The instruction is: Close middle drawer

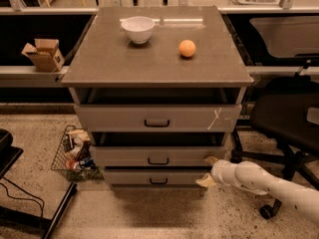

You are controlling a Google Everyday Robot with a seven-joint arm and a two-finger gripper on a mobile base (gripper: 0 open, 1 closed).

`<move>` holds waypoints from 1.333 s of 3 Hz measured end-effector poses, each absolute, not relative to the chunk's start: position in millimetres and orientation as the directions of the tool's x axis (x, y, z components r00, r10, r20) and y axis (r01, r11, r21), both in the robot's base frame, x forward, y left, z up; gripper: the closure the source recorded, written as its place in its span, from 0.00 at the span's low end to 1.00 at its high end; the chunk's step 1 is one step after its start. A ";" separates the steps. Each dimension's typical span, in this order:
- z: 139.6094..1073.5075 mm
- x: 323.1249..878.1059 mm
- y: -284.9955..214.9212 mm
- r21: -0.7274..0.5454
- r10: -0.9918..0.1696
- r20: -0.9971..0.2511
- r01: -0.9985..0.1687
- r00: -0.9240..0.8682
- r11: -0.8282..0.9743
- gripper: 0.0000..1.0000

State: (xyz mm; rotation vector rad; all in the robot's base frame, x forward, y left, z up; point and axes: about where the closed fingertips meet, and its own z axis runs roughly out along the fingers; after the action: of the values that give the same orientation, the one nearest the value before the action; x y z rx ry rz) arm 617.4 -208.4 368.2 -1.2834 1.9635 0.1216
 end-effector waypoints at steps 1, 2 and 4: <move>368.2 617.4 -208.4 -0.315 -0.740 -0.644 -0.814 -0.194 0.487 0.00; 368.2 617.4 -208.3 -0.315 -0.740 -0.644 -0.814 -0.194 0.487 0.15; 369.9 615.6 -205.4 -0.318 -0.741 -0.647 -0.819 -0.180 0.477 0.61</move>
Offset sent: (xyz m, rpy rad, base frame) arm 0.0000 0.0000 0.0000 0.0000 0.0000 0.0000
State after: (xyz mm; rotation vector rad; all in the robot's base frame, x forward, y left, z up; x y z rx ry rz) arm 615.6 -205.4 369.9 -1.2944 1.9489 0.1282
